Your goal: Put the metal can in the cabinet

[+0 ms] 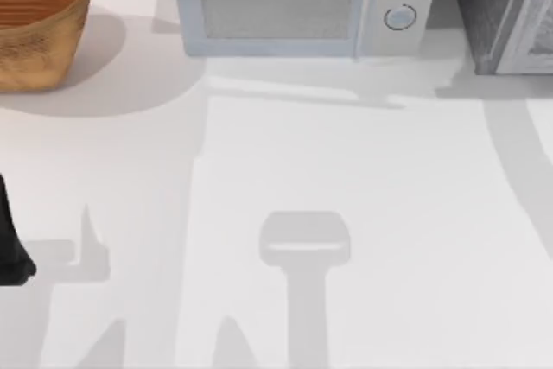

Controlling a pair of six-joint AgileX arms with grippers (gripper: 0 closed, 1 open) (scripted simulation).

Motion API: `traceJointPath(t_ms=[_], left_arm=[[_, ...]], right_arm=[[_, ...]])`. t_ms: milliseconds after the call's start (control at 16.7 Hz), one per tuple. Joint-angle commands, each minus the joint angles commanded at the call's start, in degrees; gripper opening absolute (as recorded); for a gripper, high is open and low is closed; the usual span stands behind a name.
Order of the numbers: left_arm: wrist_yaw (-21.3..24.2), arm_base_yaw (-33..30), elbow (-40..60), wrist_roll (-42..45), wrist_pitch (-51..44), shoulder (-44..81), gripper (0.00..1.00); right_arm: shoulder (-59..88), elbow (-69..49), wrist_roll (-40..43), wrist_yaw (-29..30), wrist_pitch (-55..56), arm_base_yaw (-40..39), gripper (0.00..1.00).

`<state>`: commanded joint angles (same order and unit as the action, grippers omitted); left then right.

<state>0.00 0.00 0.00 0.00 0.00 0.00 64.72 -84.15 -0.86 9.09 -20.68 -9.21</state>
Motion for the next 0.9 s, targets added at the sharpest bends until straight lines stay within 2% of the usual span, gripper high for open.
traceJointPath(t_ms=[360,900], left_arm=[[0.0,0.0,0.0,0.0,0.0,0.0,1.0],[0.0,0.0,0.0,0.0,0.0,0.0,1.0]], right_arm=[[10.86,-14.79,-0.14,1.76,-3.31,-1.43,0.0],[11.78,-16.25,-0.26,1.95,-3.46,-1.21,0.0]])
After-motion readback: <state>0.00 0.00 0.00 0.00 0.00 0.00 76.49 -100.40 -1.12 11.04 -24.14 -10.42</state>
